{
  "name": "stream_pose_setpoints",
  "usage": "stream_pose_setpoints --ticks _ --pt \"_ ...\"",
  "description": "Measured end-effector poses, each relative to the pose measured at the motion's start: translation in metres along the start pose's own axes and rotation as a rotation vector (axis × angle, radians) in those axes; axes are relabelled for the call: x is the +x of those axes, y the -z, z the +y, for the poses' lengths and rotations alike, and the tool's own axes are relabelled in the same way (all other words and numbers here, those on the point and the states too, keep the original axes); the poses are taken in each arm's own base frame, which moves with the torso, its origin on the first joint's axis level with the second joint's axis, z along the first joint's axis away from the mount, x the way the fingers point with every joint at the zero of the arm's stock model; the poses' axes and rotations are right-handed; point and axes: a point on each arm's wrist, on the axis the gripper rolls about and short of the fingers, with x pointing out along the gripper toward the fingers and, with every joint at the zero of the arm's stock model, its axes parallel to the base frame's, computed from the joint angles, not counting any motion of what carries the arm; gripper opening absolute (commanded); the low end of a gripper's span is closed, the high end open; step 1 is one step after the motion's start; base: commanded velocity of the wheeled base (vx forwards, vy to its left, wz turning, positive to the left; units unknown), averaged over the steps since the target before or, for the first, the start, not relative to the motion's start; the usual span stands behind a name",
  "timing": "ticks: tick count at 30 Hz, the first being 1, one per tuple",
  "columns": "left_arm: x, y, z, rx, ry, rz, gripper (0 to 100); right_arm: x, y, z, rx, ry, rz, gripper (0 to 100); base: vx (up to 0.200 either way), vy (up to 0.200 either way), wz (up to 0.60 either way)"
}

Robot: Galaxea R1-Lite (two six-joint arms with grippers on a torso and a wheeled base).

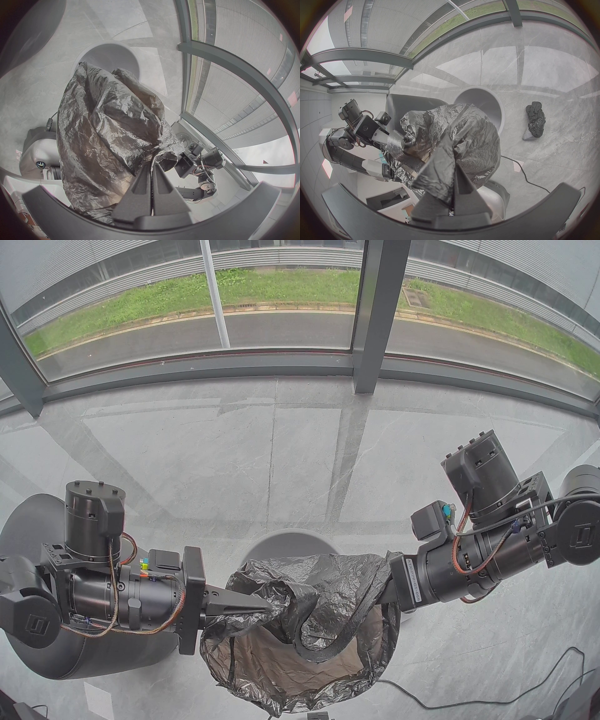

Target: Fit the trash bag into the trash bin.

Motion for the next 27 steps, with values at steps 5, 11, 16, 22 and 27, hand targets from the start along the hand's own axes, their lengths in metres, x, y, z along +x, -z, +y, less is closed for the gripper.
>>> stream_pose_setpoints --ticks 5,11,16,22,27 --pt "0.004 -0.012 0.005 -0.018 -0.007 -0.018 0 0.010 -0.008 -0.003 -0.005 -0.014 -0.039 0 0.000 0.000 0.00" --pt "0.008 -0.031 0.013 -0.038 -0.011 -0.054 0 0.029 -0.020 -0.011 -0.002 -0.014 -0.071 0 0.000 0.000 0.00" --pt "0.011 -0.053 0.022 -0.053 -0.008 -0.102 0 0.048 -0.031 -0.021 0.002 -0.015 -0.105 0 0.000 0.000 0.00" --pt "0.007 -0.083 0.037 -0.056 -0.018 -0.183 0 0.072 -0.038 -0.032 0.005 -0.013 -0.131 0 0.000 0.000 0.00" --pt "0.003 -0.097 0.048 -0.078 -0.040 -0.221 0 0.087 -0.039 -0.041 0.012 -0.004 -0.129 0 0.000 0.000 0.00"
